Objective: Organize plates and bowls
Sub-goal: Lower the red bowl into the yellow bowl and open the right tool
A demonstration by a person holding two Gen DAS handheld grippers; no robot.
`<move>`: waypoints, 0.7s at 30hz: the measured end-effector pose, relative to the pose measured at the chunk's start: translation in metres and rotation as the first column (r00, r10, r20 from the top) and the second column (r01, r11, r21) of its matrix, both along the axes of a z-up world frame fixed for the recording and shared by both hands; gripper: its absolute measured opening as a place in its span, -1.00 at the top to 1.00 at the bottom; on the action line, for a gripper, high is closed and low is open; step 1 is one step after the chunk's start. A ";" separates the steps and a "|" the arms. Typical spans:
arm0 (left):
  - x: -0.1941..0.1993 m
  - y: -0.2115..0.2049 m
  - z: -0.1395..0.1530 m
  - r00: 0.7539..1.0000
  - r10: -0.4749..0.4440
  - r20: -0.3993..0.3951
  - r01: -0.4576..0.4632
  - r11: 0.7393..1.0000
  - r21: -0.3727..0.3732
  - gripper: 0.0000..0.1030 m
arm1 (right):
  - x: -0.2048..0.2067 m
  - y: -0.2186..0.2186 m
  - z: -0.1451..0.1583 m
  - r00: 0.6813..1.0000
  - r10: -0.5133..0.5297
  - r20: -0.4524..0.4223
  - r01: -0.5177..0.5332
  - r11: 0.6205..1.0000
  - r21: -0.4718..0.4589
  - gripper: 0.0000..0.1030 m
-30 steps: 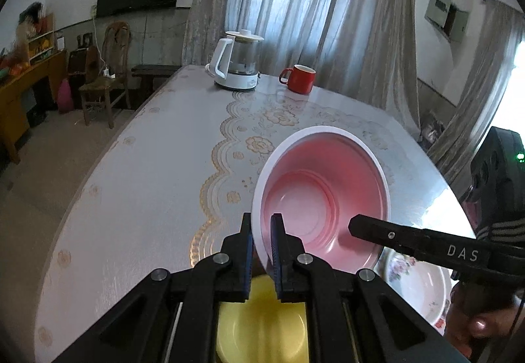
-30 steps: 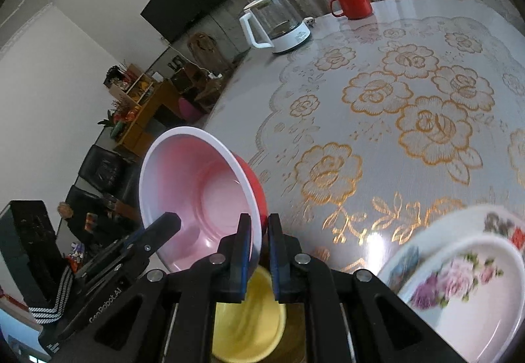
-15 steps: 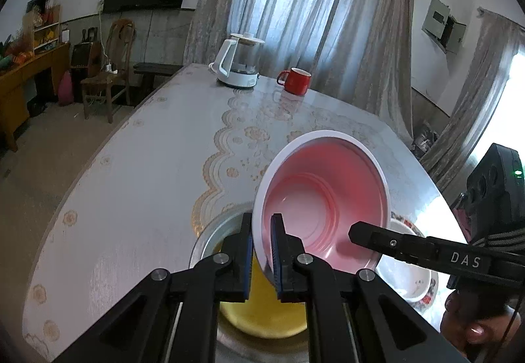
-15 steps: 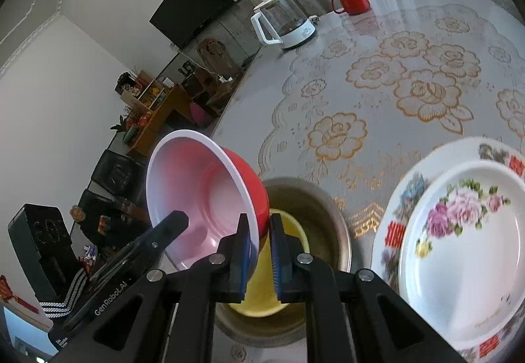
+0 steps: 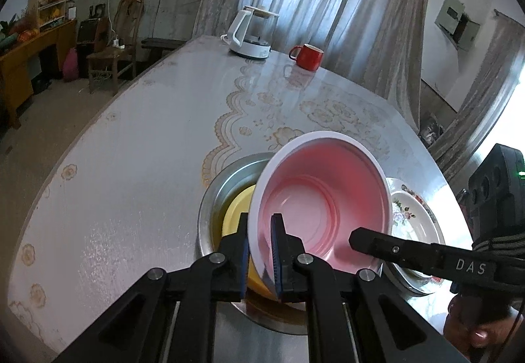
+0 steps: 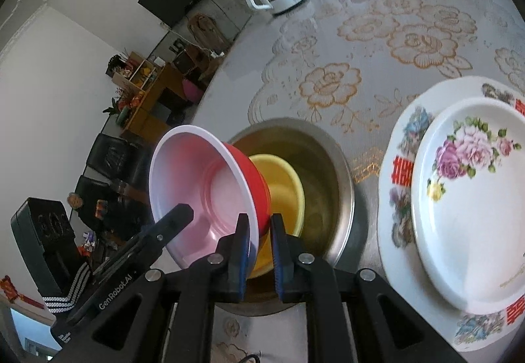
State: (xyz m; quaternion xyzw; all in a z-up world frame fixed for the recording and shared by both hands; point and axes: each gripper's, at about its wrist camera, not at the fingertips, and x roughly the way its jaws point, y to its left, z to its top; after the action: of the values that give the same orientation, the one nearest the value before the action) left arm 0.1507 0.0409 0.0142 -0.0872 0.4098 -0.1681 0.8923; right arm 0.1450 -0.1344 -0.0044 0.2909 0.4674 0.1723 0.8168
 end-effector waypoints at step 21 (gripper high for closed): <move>0.009 0.004 -0.018 0.998 0.015 -0.069 -0.018 0.999 -0.034 0.35 | 0.002 0.000 -0.010 0.999 -0.018 -0.041 0.018 1.000 0.006 0.55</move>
State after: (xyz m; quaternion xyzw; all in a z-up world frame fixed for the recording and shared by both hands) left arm 0.1593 0.0449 -0.0037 -0.1116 0.4365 -0.1646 0.8775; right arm 0.1467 -0.1346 -0.0148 0.3012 0.4810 0.1602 0.8076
